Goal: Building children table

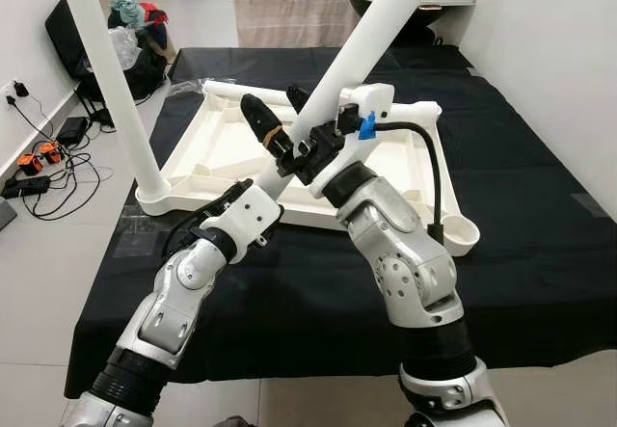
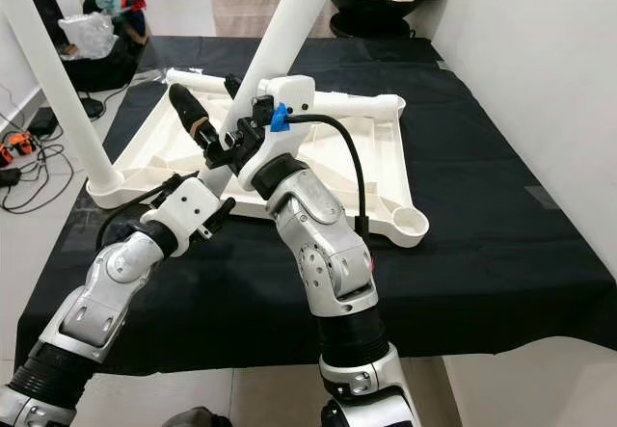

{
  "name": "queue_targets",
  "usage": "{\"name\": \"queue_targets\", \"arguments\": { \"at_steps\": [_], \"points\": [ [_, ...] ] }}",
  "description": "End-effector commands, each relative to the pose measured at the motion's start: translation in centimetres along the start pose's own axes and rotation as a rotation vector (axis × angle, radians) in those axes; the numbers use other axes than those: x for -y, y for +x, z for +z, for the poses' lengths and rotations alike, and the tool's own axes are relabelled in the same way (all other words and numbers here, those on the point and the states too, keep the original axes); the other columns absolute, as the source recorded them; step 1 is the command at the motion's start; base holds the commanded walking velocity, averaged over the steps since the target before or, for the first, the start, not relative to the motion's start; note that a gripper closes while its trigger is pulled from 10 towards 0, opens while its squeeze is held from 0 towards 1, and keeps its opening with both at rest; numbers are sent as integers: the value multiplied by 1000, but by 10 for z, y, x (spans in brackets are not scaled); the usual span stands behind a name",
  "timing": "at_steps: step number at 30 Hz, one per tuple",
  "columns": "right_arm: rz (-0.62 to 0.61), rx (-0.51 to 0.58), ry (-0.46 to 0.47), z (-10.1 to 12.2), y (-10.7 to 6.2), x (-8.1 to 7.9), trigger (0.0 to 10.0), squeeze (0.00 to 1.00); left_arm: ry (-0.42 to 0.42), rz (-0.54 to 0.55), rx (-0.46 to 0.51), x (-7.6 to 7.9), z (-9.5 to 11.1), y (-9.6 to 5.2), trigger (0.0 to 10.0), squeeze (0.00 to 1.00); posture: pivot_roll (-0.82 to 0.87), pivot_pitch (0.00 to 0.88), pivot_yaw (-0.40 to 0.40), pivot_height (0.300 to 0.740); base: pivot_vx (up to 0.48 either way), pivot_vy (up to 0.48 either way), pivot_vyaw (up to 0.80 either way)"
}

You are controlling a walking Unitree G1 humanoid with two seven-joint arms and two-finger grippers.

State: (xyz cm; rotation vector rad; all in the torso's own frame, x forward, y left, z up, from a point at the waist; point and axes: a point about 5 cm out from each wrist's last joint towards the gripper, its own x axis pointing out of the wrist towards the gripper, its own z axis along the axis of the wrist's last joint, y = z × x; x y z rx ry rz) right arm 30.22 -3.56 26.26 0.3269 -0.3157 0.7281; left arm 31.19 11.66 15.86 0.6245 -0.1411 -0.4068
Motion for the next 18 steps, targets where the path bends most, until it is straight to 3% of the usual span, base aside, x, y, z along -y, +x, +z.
{"name": "queue_targets", "arguments": {
  "at_steps": [1,18],
  "points": [
    [13,-9,9,-3,3,-4,10000,0,33,-27,28,3,5,3,10000,0,9,0,-41,740,0,0,0],
    [-12,-27,25,-11,3,-3,10000,0,49,-35,71,7,18,9,10000,0,16,11,-40,740,0,0,0]
  ]
}}
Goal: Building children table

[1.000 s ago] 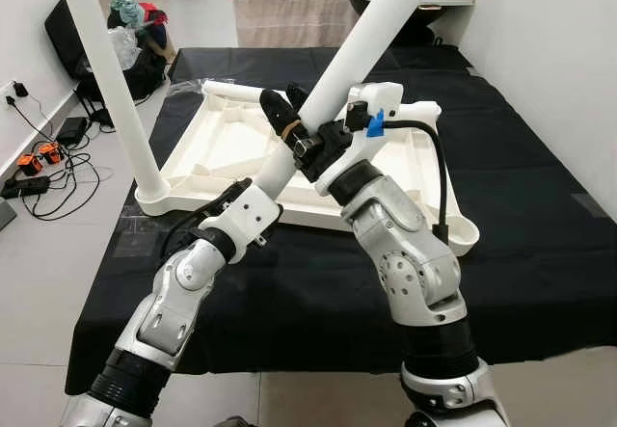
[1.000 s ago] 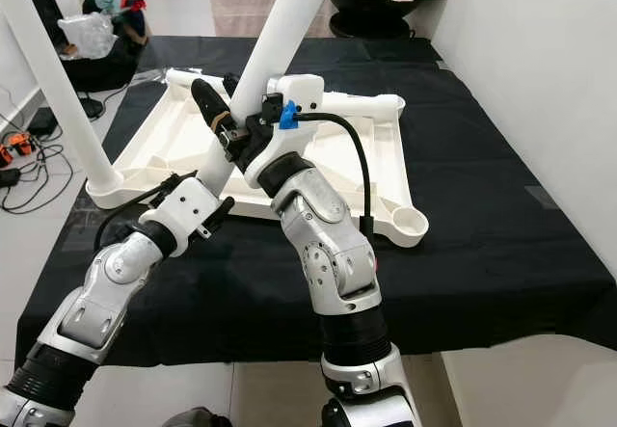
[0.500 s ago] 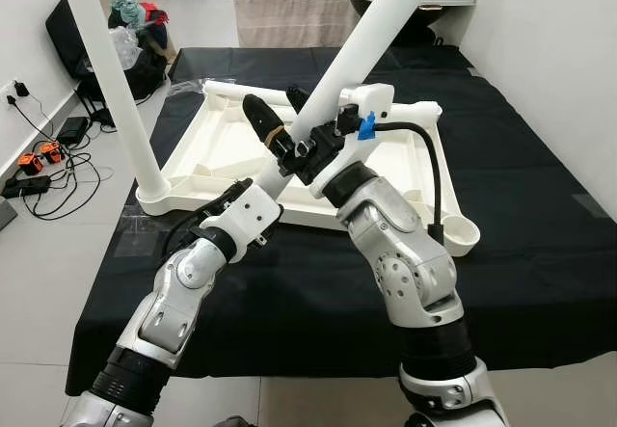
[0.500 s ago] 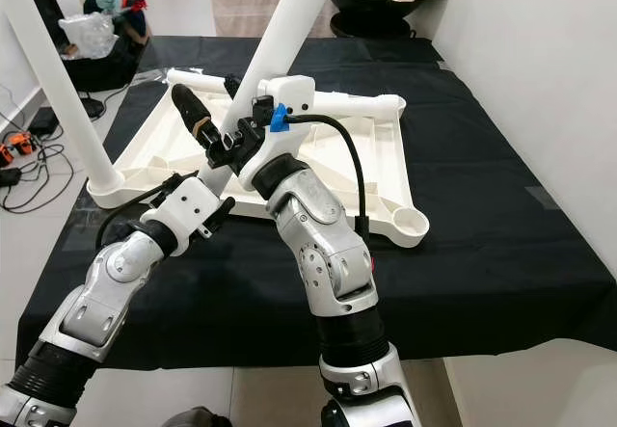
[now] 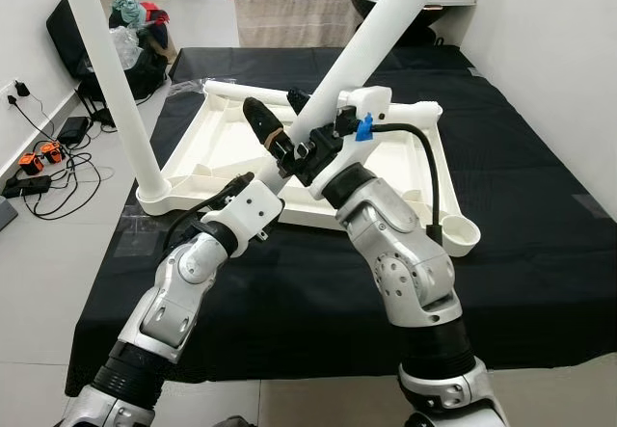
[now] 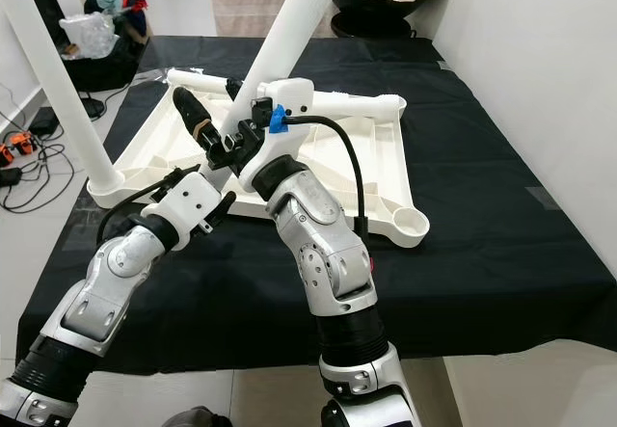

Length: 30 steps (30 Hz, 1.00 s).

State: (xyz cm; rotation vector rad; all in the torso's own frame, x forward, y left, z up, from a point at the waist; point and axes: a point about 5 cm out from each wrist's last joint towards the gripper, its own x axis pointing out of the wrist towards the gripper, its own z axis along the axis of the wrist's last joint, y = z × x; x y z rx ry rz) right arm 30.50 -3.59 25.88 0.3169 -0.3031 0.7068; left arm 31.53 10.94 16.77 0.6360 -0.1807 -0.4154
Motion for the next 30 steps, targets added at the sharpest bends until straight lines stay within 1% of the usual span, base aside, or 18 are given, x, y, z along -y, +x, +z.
{"name": "queue_targets", "arguments": {
  "at_steps": [1,6,9,18,24,27,30],
  "points": [
    [10,-15,34,-7,3,-6,10000,0,29,-38,35,8,8,3,10000,0,16,11,-40,740,0,0,0],
    [-3,-7,40,-7,5,-5,10000,0,17,-50,62,18,16,7,10000,0,12,12,-39,740,0,0,0],
    [-7,-3,44,-6,7,-5,10000,0,16,-54,70,21,19,9,10000,0,14,10,-40,740,0,0,0],
    [-20,8,50,-4,8,-3,10000,0,13,-55,75,24,20,10,10000,0,12,13,-40,740,0,0,0],
    [-44,29,69,1,10,0,10000,0,16,-56,77,25,20,10,10000,0,12,12,-41,740,0,0,0],
    [-71,51,95,5,13,3,10000,0,16,-59,79,27,21,11,10000,0,11,12,-39,740,0,0,0],
    [-78,57,98,7,14,4,10000,0,17,-58,79,27,21,11,10000,0,11,12,-39,740,0,0,0]
  ]
}}
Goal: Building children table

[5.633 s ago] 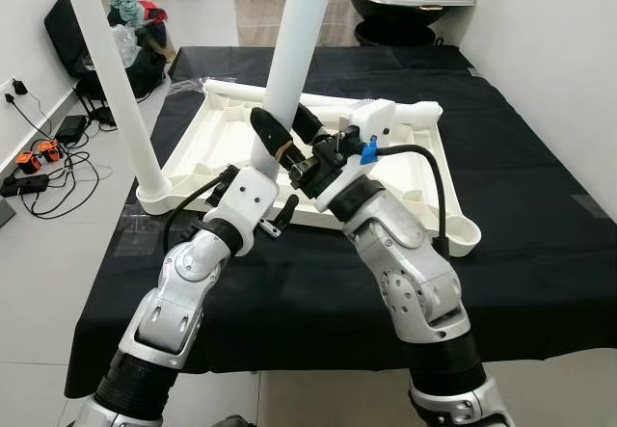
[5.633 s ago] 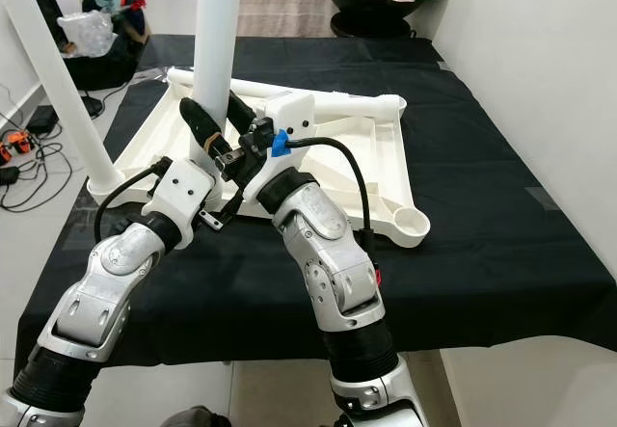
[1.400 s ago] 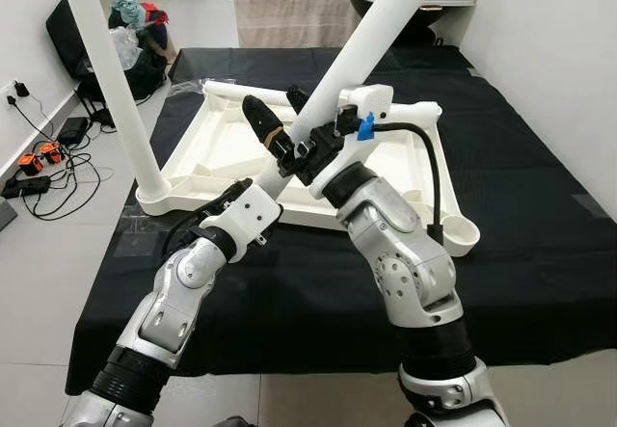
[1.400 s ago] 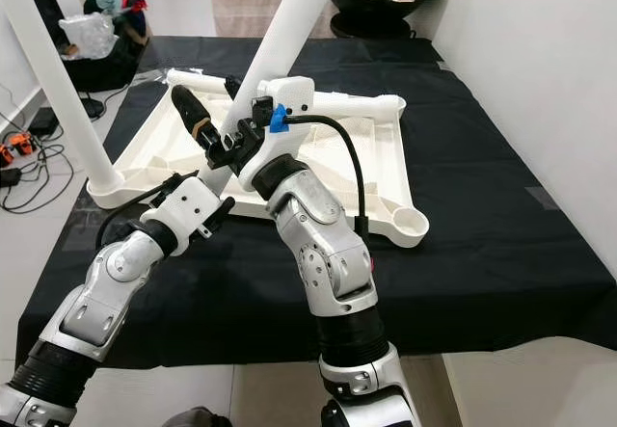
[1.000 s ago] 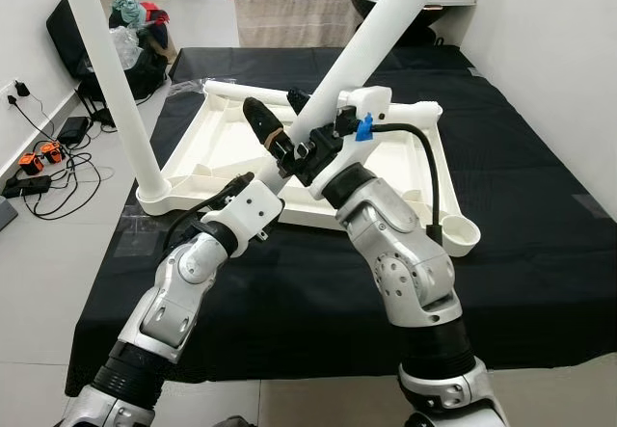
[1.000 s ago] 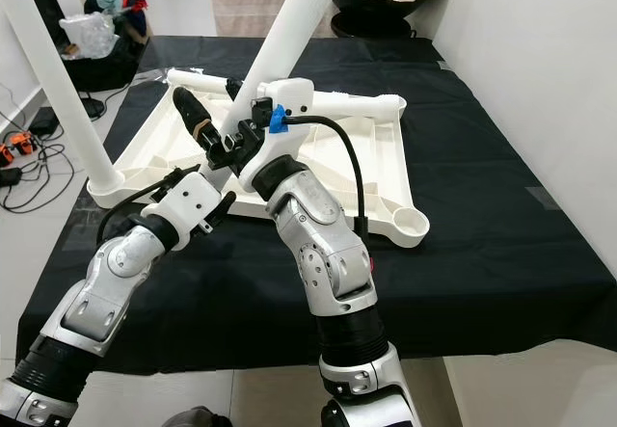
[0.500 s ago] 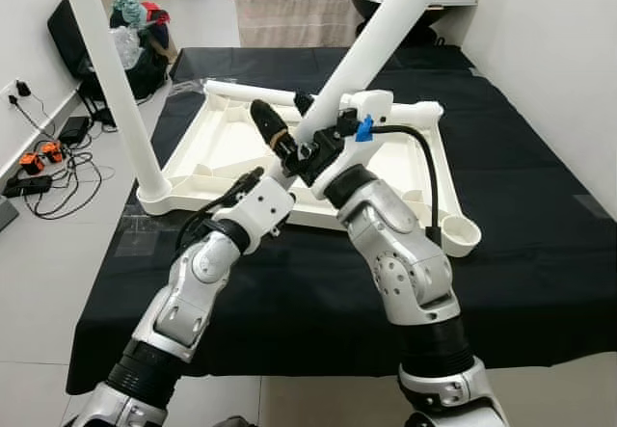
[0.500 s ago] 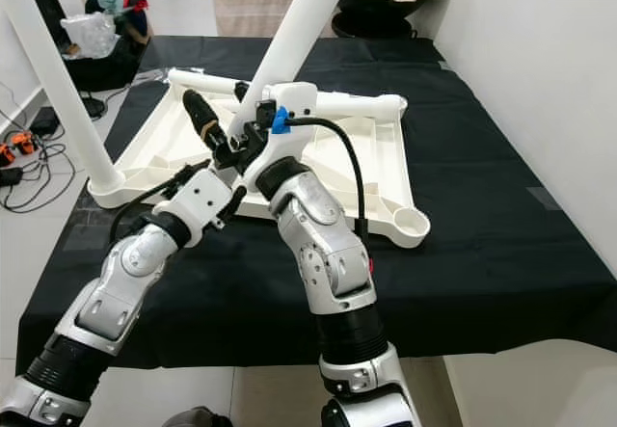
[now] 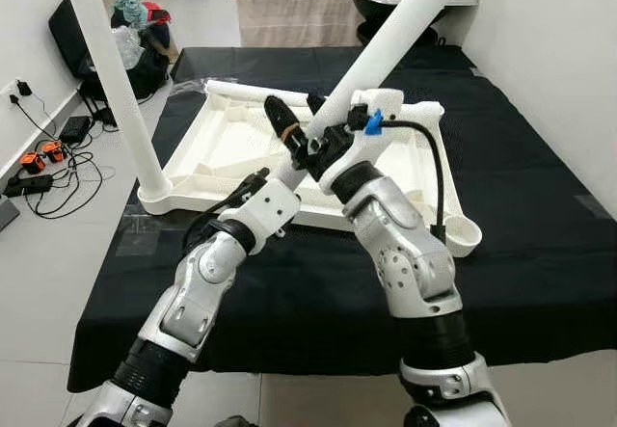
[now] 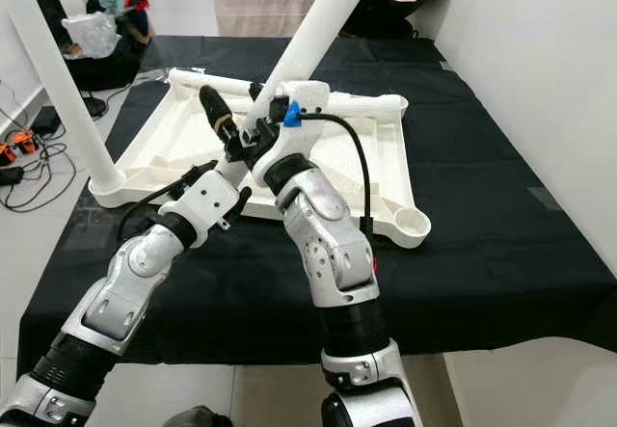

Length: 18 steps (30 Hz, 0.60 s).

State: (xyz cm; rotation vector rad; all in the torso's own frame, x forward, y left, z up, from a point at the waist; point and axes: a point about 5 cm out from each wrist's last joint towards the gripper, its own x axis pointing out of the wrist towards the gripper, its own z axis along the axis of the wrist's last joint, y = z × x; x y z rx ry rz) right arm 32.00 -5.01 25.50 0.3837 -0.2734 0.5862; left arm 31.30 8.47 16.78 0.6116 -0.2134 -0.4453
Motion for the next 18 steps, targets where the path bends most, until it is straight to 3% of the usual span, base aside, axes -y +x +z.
{"name": "queue_targets", "arguments": {
  "at_steps": [1,3,4,5,18],
  "points": [
    [51,42,52,6,10,-19,10000,0,34,-44,35,9,7,3,10000,0,11,12,-39,740,0,0,0],
    [45,48,55,7,11,-19,10000,0,35,-42,34,8,6,2,10000,0,11,8,-39,740,0,0,0],
    [39,52,58,8,11,-18,8078,0,36,-41,32,8,6,2,10000,0,11,8,-39,740,0,0,0],
    [38,59,65,9,12,-18,0,0,38,-41,31,8,5,2,10000,0,10,0,-38,740,0,0,0],
    [29,62,70,10,12,-15,0,0,25,-27,31,3,3,1,10000,0,9,5,-42,740,0,0,0]
  ]
}}
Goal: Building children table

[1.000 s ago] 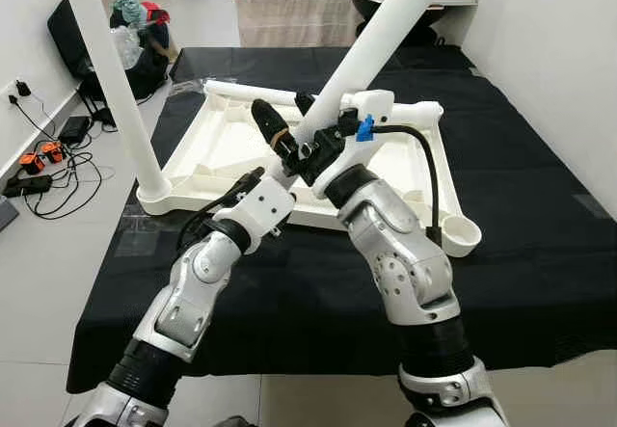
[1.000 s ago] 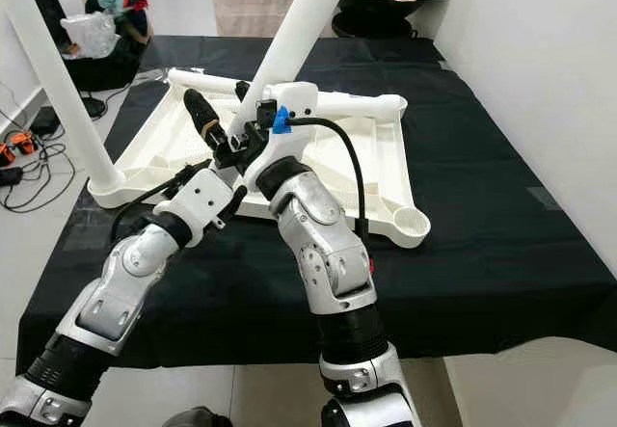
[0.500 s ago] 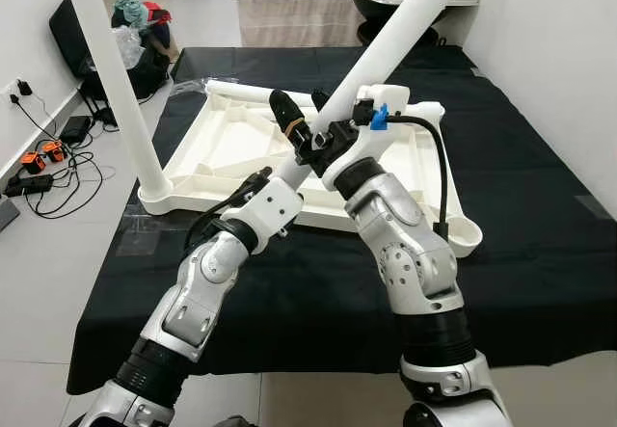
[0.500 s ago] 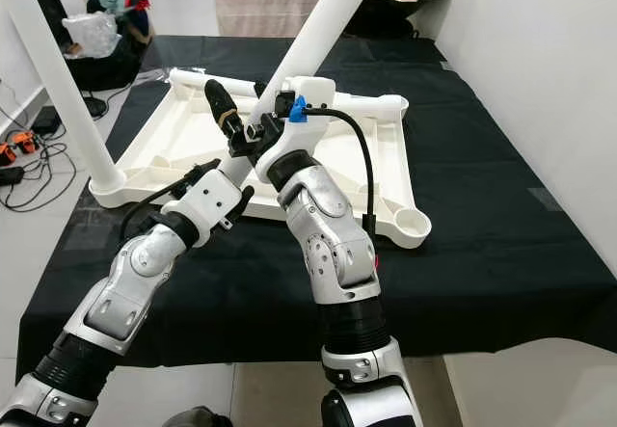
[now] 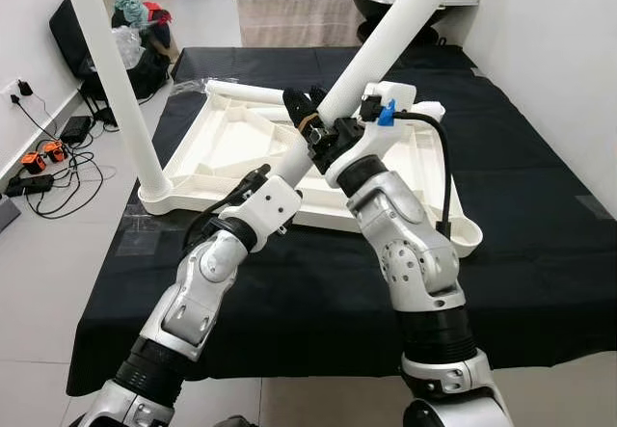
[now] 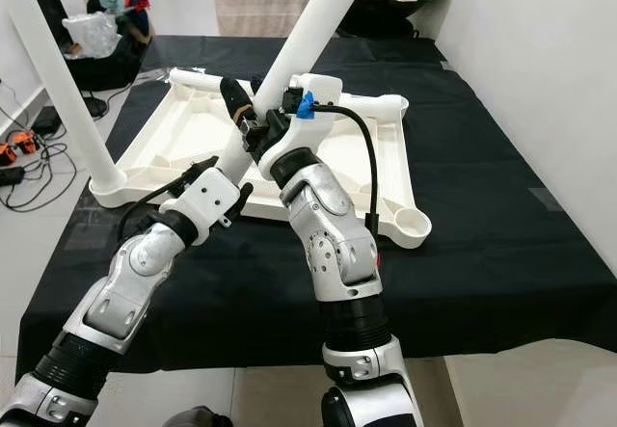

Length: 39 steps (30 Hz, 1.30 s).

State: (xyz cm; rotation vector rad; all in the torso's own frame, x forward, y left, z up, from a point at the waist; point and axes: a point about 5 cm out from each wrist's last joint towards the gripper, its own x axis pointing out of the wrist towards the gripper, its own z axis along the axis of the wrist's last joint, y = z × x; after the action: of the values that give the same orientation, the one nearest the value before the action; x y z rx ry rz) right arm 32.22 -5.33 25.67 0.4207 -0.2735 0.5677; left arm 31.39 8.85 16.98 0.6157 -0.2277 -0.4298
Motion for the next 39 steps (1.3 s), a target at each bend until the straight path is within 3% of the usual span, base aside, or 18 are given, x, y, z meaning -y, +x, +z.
{"name": "queue_targets", "arguments": {
  "at_steps": [1,4,5,8,15,16,20,25,31,32,33,34,35,36,37,38,39],
  "points": [
    [50,47,39,7,11,-19,0,0,8,-42,22,7,4,2,10000,0,9,5,-42,740,0,0,0],
    [50,47,37,7,11,-19,0,0,3,-40,16,7,3,2,10000,0,9,5,-42,740,0,0,0],
    [48,47,39,7,11,-19,0,0,-28,-30,15,6,3,1,10000,1000,10,3,-41,740,0,0,0],
    [46,48,38,7,11,-18,0,0,-65,-25,23,4,4,0,10000,1000,11,0,-41,740,0,0,0],
    [43,54,32,8,11,-16,0,0,-31,14,-6,-6,1,-1,10000,1000,14,0,-42,740,0,0,0],
    [35,58,26,9,12,-14,0,0,-19,38,-20,-11,-2,-2,10000,0,15,0,-43,740,0,0,0],
    [-16,80,5,13,13,-6,0,0,-16,85,-40,-21,-7,-9,10000,0,17,0,-44,740,0,0,0],
    [-66,98,-15,16,14,1,0,0,-20,99,-42,-22,-6,-13,10000,0,21,0,-47,740,0,0,0],
    [-117,120,-41,20,14,9,0,0,-23,98,-37,-18,-3,-17,10000,0,21,0,-48,740,0,0,0],
    [-206,151,-98,26,13,20,0,0,-52,83,-21,-9,2,-19,10000,0,19,5,-48,740,0,0,0],
    [-206,151,-98,26,13,20,0,0,-52,83,-21,-9,2,-19,10000,0,19,5,-48,740,0,0,0],
    [-243,162,-137,29,12,25,2039,0,-83,89,-22,-5,3,-21,10000,0,19,5,-48,740,0,0,0],
    [-243,162,-137,29,12,25,2039,0,-83,89,-22,-5,3,-21,10000,0,19,5,-48,740,0,0,0],
    [-267,167,-178,31,11,30,6941,0,-119,98,-26,-3,4,-22,10000,0,19,2,-48,740,0,0,0],
    [-267,167,-178,31,11,30,6941,0,-119,98,-26,-3,4,-22,10000,0,19,2,-48,740,0,0,0],
    [-282,165,-212,32,9,33,10000,0,-152,102,-25,0,5,-24,10000,0,17,3,-48,740,0,0,0],
    [-282,165,-212,32,9,33,10000,0,-152,102,-25,0,5,-24,10000,0,17,3,-48,740,0,0,0]
  ]
}}
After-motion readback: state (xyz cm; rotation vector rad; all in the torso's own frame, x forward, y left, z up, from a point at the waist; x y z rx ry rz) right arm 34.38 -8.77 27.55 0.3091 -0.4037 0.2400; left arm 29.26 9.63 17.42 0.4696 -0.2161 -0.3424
